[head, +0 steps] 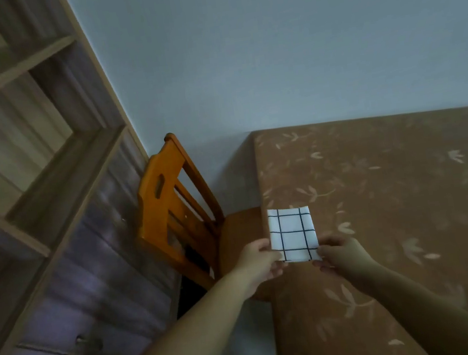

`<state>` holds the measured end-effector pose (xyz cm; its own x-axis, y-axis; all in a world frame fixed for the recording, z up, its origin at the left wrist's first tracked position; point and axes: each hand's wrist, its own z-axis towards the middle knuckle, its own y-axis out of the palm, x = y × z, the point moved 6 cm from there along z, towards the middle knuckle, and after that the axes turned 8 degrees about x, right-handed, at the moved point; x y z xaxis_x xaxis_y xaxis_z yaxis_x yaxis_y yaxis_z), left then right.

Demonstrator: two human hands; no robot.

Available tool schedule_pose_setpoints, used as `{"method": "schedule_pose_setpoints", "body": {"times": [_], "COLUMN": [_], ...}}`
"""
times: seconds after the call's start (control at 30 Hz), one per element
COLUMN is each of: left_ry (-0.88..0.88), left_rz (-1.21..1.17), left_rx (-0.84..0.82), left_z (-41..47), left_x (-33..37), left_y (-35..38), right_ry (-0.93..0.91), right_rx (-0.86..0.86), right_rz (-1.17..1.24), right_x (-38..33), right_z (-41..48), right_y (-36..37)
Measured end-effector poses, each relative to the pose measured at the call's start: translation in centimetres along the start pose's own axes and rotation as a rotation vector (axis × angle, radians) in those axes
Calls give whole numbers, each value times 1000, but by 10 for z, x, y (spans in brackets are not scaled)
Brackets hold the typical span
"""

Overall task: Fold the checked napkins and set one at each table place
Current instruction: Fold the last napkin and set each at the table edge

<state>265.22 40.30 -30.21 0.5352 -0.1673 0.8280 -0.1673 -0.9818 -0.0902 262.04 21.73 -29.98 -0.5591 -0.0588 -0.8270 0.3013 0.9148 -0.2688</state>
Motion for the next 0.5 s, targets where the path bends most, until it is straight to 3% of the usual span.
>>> {"method": "schedule_pose_setpoints", "body": {"times": [0.5], "left_ry": [-13], "left_rz": [37], "left_rx": [236], "left_z": [160], "left_x": [23], "left_y": [22], "right_ry": [64], "right_rx": [4], "right_rz": [-119], "right_x": [-37], "right_z": [166], "right_y": [20]}}
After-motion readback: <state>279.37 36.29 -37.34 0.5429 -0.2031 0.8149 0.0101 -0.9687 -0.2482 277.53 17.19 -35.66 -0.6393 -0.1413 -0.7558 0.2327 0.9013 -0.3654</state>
